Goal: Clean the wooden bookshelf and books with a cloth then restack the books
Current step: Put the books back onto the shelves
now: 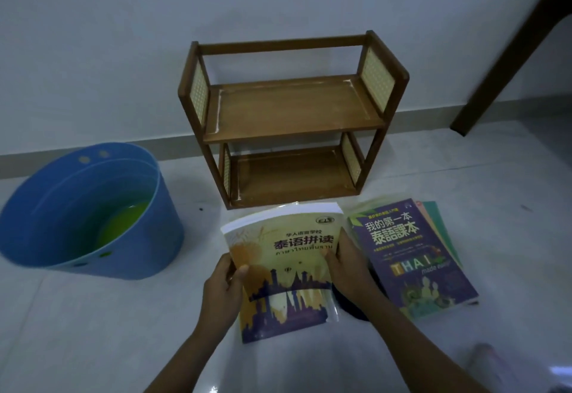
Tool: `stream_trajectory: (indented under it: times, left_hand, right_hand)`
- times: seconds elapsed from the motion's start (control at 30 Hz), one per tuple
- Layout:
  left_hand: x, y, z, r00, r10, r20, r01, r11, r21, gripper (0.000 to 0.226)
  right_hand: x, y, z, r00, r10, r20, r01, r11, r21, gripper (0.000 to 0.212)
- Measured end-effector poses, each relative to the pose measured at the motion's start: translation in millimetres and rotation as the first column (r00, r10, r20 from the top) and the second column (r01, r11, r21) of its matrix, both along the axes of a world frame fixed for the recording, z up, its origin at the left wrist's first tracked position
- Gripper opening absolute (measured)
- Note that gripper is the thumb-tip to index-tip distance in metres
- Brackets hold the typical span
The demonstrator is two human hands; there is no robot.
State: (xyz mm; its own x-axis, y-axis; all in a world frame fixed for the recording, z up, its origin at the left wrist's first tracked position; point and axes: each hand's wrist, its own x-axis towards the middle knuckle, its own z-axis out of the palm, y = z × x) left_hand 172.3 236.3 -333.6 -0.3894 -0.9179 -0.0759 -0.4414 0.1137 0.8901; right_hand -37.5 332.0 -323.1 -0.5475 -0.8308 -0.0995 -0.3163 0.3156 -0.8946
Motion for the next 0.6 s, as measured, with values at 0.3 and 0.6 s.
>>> stream_trajectory:
  times: [0.3,0.6]
  left_hand:
    - [-7,-25,-36,0.973,0.171,0.158,-0.185,0.98,0.078,0.015]
    - [-14,-50,-93,0.934,0.029,0.357,-0.083,0.987,0.136,0.024]
  right_hand:
    - [3,-40,-49,0.994,-0.017,-0.107,0.037,0.981,0.189,0.032]
    - [-4,-56,-120,0.932,0.161,-0.326,0.046,0.837,0.545,0.039]
